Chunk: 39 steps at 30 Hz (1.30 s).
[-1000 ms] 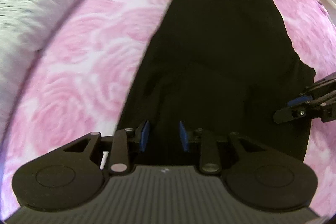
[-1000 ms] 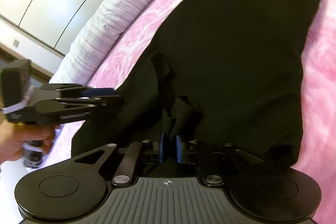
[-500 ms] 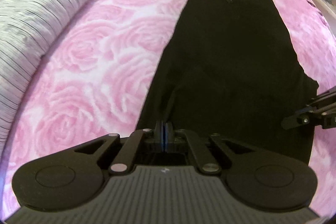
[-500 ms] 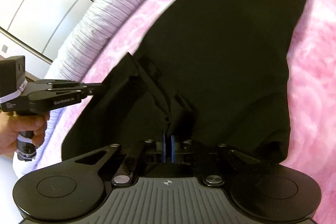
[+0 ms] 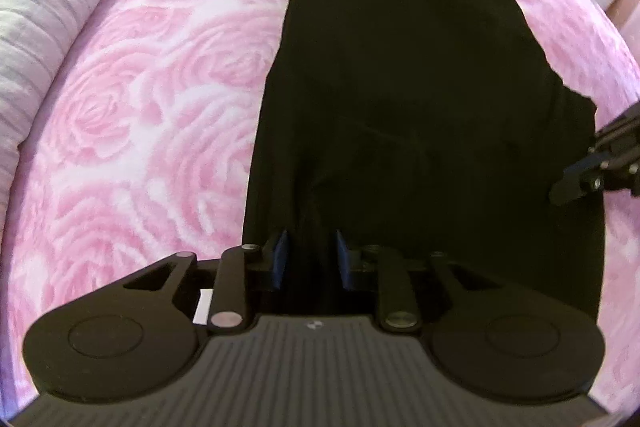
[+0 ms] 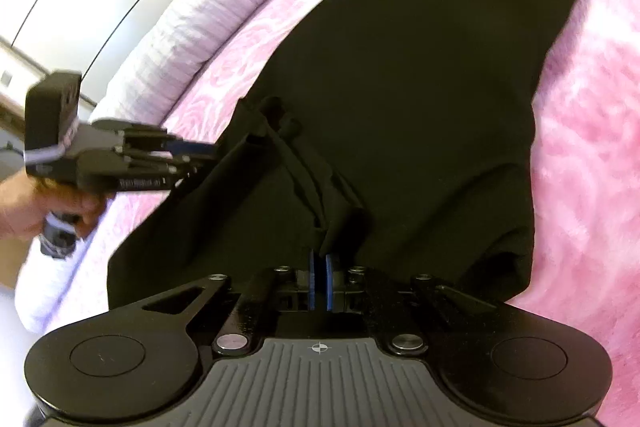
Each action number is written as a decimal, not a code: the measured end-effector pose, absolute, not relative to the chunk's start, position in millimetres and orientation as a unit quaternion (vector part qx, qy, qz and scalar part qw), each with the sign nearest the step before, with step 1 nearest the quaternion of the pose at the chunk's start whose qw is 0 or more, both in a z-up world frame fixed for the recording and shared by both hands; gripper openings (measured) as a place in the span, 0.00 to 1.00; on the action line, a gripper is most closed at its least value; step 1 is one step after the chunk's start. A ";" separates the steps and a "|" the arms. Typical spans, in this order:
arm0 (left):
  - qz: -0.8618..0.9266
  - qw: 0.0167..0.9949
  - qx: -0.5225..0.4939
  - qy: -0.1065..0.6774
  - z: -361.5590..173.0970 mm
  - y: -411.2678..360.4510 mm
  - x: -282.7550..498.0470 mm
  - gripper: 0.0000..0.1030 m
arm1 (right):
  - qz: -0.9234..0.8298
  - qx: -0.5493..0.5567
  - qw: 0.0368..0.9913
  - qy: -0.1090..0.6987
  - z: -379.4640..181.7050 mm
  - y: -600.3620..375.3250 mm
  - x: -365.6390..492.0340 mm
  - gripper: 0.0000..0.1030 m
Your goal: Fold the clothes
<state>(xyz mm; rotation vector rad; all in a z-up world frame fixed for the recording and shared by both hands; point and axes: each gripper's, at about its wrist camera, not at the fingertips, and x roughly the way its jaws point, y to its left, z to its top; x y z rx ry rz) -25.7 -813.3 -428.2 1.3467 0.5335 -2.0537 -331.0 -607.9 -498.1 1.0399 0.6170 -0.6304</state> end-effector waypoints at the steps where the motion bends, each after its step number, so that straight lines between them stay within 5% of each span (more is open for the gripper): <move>1: -0.777 0.308 0.511 0.200 -429.1 -813.3 -26.4 0.20 | -0.293 0.486 0.773 0.283 -497.9 -609.6 -330.3 0.12; 4: -0.777 0.306 0.513 0.198 -427.2 -811.5 -25.2 0.10 | -0.294 0.498 0.771 0.267 -496.9 -610.7 -325.7 0.29; 6: -0.780 0.309 0.506 0.199 -423.9 -809.6 -22.6 0.03 | -0.294 0.502 0.770 0.263 -498.5 -612.3 -318.6 0.31; 7: -0.783 0.314 0.498 0.201 -420.2 -808.0 -19.6 0.03 | -0.296 0.500 0.769 0.266 -501.0 -614.0 -312.3 0.28; 9: -0.789 0.324 0.478 0.209 -411.7 -804.9 -12.5 0.02 | -0.300 0.495 0.767 0.275 -502.0 -617.7 -304.2 0.06; 30: -0.761 0.369 0.482 0.230 -431.6 -803.1 9.9 0.06 | -0.252 0.481 0.783 0.304 -507.1 -642.7 -297.1 0.04; 34: -0.754 0.391 0.460 0.257 -420.4 -805.4 30.9 0.25 | -0.262 0.454 0.793 0.310 -497.7 -638.9 -308.0 0.18; 39: -0.743 0.429 0.431 0.281 -386.4 -769.6 82.7 0.24 | -0.299 0.428 0.790 0.322 -477.1 -613.9 -327.4 0.30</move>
